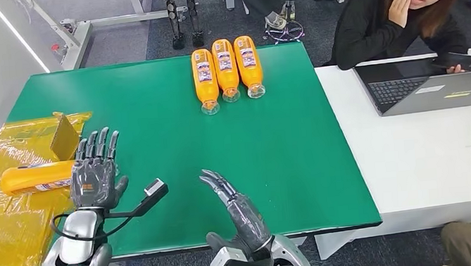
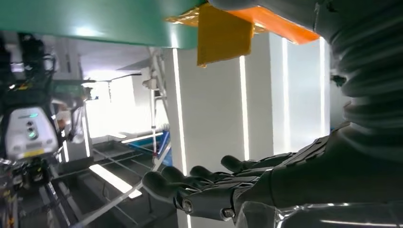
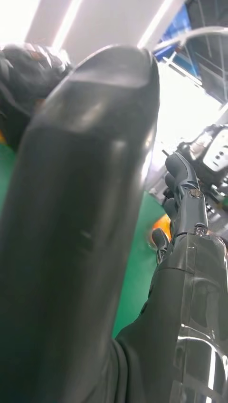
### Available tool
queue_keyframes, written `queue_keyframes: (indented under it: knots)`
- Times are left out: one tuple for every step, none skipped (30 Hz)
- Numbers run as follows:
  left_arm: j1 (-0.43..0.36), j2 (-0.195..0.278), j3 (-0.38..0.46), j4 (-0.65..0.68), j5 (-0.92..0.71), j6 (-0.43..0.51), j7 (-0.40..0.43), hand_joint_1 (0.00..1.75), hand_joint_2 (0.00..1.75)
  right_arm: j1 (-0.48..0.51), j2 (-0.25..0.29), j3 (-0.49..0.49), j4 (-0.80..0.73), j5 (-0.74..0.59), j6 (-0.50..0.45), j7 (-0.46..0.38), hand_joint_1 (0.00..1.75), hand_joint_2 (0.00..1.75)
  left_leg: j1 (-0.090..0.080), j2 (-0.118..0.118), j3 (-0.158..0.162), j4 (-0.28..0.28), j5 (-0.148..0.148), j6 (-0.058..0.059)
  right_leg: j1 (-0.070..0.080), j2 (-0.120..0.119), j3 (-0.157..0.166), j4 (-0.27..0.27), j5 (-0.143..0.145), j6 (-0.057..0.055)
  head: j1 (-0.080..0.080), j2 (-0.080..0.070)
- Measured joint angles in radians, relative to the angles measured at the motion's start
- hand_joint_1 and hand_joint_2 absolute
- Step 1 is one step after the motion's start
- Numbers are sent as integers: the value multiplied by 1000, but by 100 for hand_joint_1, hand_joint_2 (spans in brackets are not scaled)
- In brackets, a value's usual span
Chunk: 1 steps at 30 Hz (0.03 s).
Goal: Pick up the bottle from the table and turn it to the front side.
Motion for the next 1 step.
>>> queue_keyframes:
  knots:
    - [15, 1, 0, -27, 14, 1, -7, 0, 175, 2, -1, -4, -1, 0, -4, -1, 0, 0, 0, 0, 0, 0, 0, 0, 0, 0, 0, 0, 0, 0, 0, 0]
